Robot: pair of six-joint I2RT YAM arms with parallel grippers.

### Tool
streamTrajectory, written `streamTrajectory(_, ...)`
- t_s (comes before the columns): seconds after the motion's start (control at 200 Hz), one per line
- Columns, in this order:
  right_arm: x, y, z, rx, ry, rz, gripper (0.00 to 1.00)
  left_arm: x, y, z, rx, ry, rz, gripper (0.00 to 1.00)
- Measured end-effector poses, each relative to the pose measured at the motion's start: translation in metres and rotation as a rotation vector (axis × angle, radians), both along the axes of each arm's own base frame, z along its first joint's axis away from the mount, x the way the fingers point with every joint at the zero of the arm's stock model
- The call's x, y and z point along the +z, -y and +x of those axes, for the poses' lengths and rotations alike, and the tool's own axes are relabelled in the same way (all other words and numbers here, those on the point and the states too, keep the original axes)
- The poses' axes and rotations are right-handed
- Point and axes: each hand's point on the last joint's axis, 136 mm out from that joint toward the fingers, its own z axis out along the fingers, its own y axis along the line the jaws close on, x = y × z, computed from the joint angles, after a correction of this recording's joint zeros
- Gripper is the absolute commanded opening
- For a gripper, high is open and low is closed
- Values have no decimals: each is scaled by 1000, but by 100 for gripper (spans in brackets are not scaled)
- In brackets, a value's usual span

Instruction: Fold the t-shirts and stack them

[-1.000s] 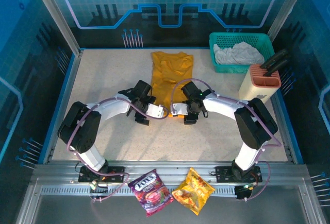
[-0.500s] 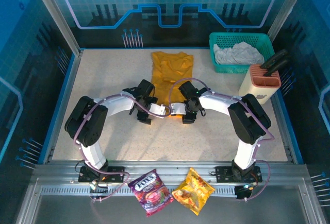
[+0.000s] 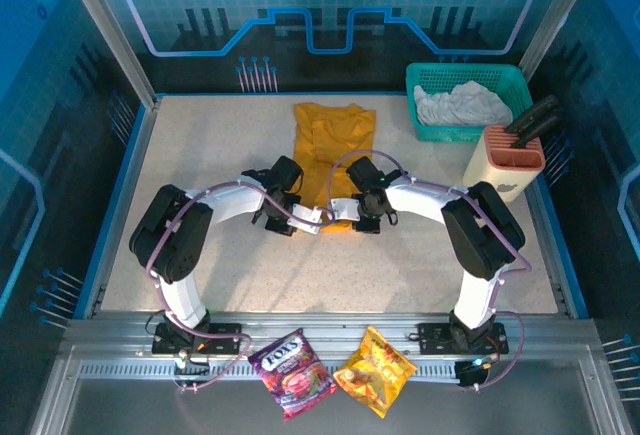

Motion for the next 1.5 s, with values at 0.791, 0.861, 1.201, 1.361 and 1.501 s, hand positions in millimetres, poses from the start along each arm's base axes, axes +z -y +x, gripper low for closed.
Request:
streamTrajectory(0.791, 109, 28, -101, 3, 72, 133, 0, 115, 27, -108, 37, 181, -191, 0)
streamTrajectory(0.861, 124, 31, -116, 12, 65, 153, 0, 125, 26, -118, 39, 184, -205, 0)
streamTrajectory(1.201, 157, 42, -82, -106, 167, 149, 0, 164, 30, -91, 124, 234, -196, 0)
streamTrajectory(1.361, 155, 45, -33, -208, 207, 119, 0, 161, 30, -44, 191, 253, -171, 0)
streamTrajectory(1.501, 151, 45, 7, -269, 244, 117, 0, 158, 29, -1, 248, 277, -160, 0)
